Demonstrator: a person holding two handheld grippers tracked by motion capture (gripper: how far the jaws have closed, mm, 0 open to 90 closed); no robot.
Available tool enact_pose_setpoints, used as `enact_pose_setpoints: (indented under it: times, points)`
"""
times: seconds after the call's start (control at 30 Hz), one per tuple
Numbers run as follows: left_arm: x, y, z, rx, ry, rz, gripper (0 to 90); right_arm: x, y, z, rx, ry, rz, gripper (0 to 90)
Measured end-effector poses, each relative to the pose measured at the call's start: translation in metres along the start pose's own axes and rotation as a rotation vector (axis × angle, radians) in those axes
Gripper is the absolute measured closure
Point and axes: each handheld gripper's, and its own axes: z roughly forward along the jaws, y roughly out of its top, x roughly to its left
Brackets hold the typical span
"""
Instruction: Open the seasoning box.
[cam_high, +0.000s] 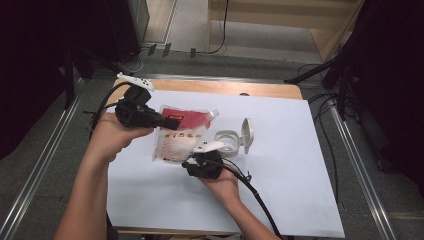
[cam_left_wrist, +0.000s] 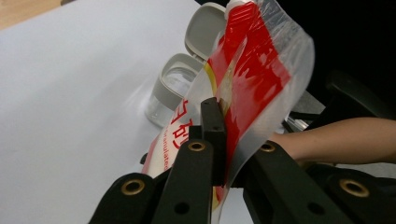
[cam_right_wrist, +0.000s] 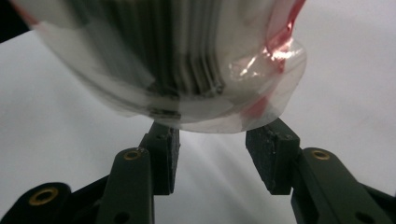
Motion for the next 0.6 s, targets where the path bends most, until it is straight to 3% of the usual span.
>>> enact_pose_setpoints:
  times: [0.1, 0.17, 0.3, 0.4, 0.5, 0.53, 0.6]
  points:
    - [0.002, -0.001, -0.001, 0.002, -0.014, -0.024, 90.0, -0.001, -0.006, 0.003, -0.008, -0.015, -0.011, 55.1]
    - [0.006, -0.002, 0.0, -0.014, -0.056, -0.067, 90.0, -0.002, -0.008, 0.004, -0.02, -0.026, -0.031, 53.9]
    - [0.011, -0.003, 0.005, -0.008, -0.084, -0.101, 90.0, 0.002, -0.01, 0.003, -0.074, -0.055, -0.106, 54.5]
    - [0.011, -0.002, 0.005, -0.008, -0.07, -0.1, 90.0, 0.007, -0.01, 0.002, -0.09, -0.074, -0.157, 59.8]
    - [0.011, -0.002, 0.007, -0.016, -0.067, -0.104, 90.0, 0.01, -0.011, 0.001, -0.086, -0.052, -0.154, 60.5]
    - [0.011, -0.001, 0.008, -0.019, -0.033, -0.096, 90.0, 0.011, -0.011, 0.001, -0.079, -0.014, -0.145, 60.7]
    - [0.01, 0.0, 0.01, -0.023, -0.021, -0.096, 90.0, 0.014, -0.011, 0.0, -0.069, 0.013, -0.142, 60.5]
